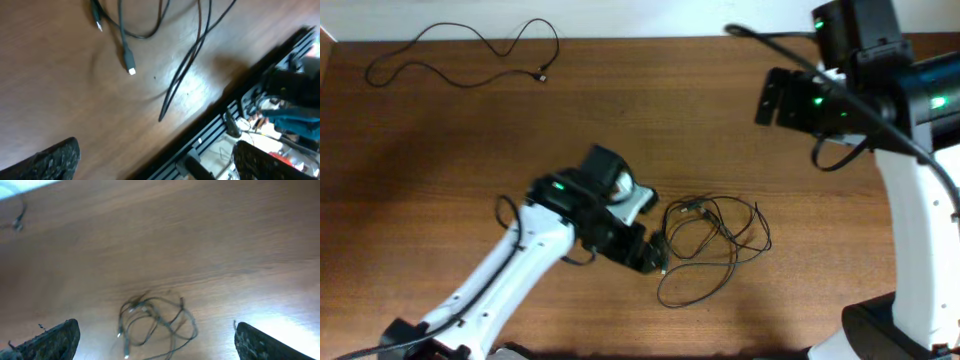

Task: Untangle cables

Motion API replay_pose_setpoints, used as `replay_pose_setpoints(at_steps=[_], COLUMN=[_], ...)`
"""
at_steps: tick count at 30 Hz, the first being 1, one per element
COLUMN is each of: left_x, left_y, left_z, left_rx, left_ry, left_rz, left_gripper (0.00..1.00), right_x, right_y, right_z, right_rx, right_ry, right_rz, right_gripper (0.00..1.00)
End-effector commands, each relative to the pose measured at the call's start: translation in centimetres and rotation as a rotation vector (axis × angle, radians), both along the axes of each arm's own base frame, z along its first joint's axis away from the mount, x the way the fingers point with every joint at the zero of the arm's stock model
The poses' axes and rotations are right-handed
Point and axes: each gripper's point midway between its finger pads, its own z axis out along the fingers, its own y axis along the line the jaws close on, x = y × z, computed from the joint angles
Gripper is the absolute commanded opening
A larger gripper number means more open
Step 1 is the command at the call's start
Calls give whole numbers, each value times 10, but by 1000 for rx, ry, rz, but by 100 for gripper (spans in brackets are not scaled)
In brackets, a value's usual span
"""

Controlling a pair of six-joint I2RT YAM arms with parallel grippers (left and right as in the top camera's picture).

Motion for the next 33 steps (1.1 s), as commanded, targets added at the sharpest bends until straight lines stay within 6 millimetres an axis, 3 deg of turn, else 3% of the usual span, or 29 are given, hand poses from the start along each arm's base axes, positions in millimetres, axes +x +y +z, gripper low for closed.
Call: replay_pose_setpoints(at_steps=[1, 7, 13, 16, 19, 20, 21, 23, 27, 33], left_x=[-15, -17, -26, -27, -25, -22, -17, -5, 31, 89], left_y=[-11, -26, -46, -52, -51, -50, -49, -48, -46, -45], left_z=[-25, -56, -80, -82, -83, -82, -77, -60, 10, 183], left_rx=[52, 134, 150, 146, 148, 154, 152, 148, 99, -101], left_ry=[7, -3, 21, 9, 2, -3, -4, -10, -100, -413], left_rz=[11, 41, -13, -31, -27, -18, -6, 10, -1, 84], left_gripper=[99, 93, 70, 46, 6, 0, 0, 0, 0, 0], right_x=[-1, 0, 0, 0, 0, 0, 0, 0, 0, 0], right_y=[-30, -35, -35, -35, -36, -36, -35, -36, -36, -35], right_z=[4, 4, 4, 4, 4, 4, 4, 4, 4, 4], right_rx=[-39, -39, -39, -39, -39, -39, -39, -39, -39, -39], right_ry=[-13, -13, -13, -13, -13, -13, -13, -13, -13, -13], right_rz=[-78, -96, -96, -96, -96, -96, -96, -96, -96, -96], right_gripper=[98, 98, 99, 98, 98, 98, 98, 98, 98, 99])
